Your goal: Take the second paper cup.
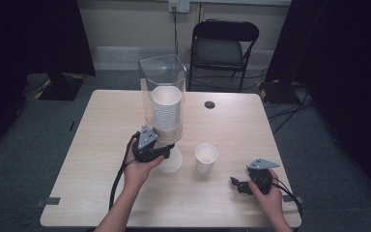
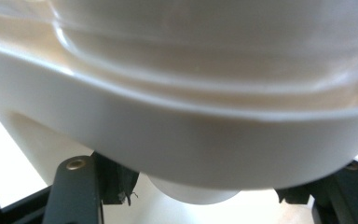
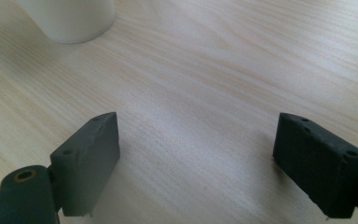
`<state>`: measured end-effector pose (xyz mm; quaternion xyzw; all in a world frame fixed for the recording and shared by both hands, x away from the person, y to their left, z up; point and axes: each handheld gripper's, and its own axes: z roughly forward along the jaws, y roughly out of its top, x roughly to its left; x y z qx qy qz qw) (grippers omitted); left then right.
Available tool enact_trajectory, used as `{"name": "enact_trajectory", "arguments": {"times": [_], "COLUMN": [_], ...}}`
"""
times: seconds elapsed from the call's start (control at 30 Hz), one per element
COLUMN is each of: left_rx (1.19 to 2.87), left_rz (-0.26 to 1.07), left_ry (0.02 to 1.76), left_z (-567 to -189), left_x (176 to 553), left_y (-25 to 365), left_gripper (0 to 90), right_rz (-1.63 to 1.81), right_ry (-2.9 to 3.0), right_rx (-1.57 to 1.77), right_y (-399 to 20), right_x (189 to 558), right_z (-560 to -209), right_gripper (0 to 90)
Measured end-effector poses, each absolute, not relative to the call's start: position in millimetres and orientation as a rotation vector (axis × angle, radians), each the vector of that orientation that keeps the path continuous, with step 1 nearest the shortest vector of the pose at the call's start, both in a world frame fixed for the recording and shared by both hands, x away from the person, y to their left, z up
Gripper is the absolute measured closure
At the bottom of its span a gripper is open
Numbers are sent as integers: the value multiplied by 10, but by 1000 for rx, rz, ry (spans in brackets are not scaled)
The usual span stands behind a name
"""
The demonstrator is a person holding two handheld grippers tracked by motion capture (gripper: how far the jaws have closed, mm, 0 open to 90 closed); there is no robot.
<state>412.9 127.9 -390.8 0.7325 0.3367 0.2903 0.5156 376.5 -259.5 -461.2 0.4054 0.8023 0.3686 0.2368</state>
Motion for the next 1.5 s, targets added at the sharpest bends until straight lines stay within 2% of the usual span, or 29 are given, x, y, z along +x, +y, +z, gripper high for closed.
{"name": "enact_trajectory", "arguments": {"times": [0.07, 0.1, 0.53, 0.8, 0.97, 1.03, 1.2, 1.5], "left_rx": [1823, 1777, 1751, 1805, 1806, 1764, 1768, 1788], "left_rz": [658, 637, 659, 609, 624, 642, 632, 645], "left_ry": [875, 890, 865, 885, 871, 867, 846, 822], "left_z": [-4063, -4123, -4175, -4082, -4074, -4018, -3904, -3955], "left_x": [4154, 4148, 4118, 4133, 4112, 4087, 4103, 4145], "left_y": [1267, 1266, 1284, 1316, 1319, 1339, 1338, 1314], "left_gripper": [357, 357, 357, 343, 332, 282, 263, 321], "right_rz": [1010, 1010, 1010, 1010, 1010, 1011, 1011, 1010], "right_ry": [2200, 2200, 2200, 2201, 2200, 2201, 2201, 2201], "right_rx": [1111, 1114, 1114, 1114, 1113, 1115, 1114, 1114], "right_y": [-2596, -2596, -2597, -2597, -2597, -2597, -2597, -2597], "right_x": [3765, 3763, 3762, 3763, 3764, 3763, 3763, 3763], "right_z": [-4612, -4611, -4611, -4611, -4611, -4611, -4611, -4611], "right_gripper": [140, 140, 139, 139, 139, 139, 139, 139]}}
